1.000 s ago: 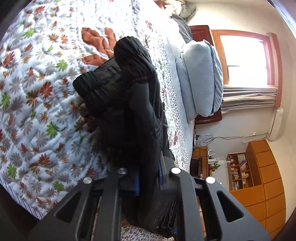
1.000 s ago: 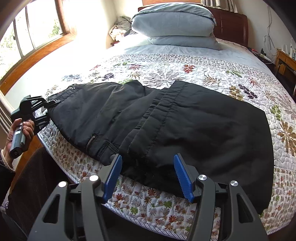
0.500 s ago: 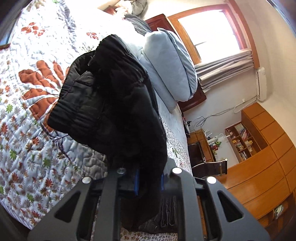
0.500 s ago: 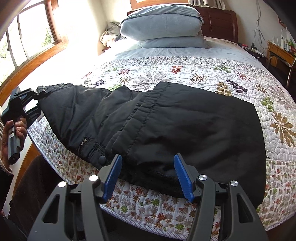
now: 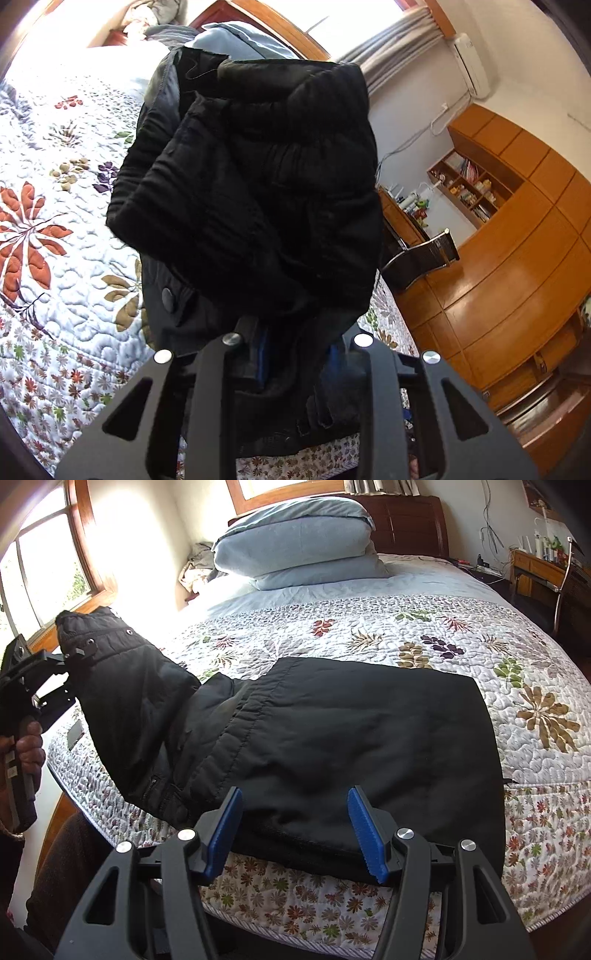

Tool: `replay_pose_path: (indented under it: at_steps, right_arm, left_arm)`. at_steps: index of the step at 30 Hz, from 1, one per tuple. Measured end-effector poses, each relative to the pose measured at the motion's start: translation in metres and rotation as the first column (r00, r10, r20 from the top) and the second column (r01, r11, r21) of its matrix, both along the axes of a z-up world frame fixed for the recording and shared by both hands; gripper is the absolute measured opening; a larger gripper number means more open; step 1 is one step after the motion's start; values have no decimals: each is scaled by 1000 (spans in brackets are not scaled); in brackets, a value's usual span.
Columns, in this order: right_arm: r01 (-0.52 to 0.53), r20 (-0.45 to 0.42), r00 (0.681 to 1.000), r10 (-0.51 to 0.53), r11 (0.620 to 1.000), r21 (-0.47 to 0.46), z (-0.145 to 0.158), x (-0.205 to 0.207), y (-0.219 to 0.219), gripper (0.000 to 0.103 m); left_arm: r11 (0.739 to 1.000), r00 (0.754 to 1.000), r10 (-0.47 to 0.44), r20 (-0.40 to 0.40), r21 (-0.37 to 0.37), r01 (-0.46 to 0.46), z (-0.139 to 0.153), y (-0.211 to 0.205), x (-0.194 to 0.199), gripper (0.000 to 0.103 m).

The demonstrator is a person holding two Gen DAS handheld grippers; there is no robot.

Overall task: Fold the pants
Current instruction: 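Grasp the waistband with the left gripper and lift it to fold, then fold the waistband end over onto the pant legs with the left gripper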

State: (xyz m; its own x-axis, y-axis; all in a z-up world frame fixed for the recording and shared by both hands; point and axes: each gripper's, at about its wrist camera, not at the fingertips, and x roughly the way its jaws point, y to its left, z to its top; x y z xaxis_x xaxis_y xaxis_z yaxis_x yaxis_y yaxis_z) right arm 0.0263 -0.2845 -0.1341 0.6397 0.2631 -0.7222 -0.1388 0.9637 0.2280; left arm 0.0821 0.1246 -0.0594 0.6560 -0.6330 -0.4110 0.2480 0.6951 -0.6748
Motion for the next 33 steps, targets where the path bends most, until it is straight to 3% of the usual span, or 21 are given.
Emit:
replay_pose_path:
  at_steps: [7, 13, 16, 17, 19, 21, 23, 26, 33]
  right_arm:
    - [54, -4, 999, -53, 997, 55, -3, -2, -22, 60]
    - [95, -1, 995, -95, 991, 100, -3, -3, -37, 63]
    - [111, 5, 994, -113, 985, 132, -1, -3, -43, 66]
    - [115, 5, 993, -117, 983, 145, -1, -3, -45, 67]
    - [124, 8, 992, -127, 978, 170, 0, -3, -49, 68]
    - [133, 11, 990, -138, 972, 195, 2, -3, -53, 74]
    - [140, 16, 989, -148, 962, 234, 4, -2, -59, 78]
    - [148, 16, 987, -163, 931, 333, 6, 3, -66, 86]
    - [124, -24, 990, -137, 789, 602, -9, 35, -73, 90]
  left_arm:
    - [984, 990, -137, -7, 110, 137, -9, -57, 6, 23]
    - [950, 970, -236, -54, 197, 242, -29, -95, 10, 29]
    - [927, 953, -290, -91, 222, 303, -38, -112, 14, 44]
    - [920, 947, -303, -106, 227, 320, -41, -119, 17, 55]
    - [910, 942, -316, -113, 244, 335, -46, -127, 17, 66]
    - [907, 947, -301, -112, 275, 320, -51, -130, 12, 90]
    - [913, 952, -287, -105, 270, 305, -52, -127, 11, 90]
    - [916, 957, -255, -136, 282, 284, -53, -133, 9, 95]
    - [941, 975, -128, -183, 288, 178, -61, -88, 3, 100]
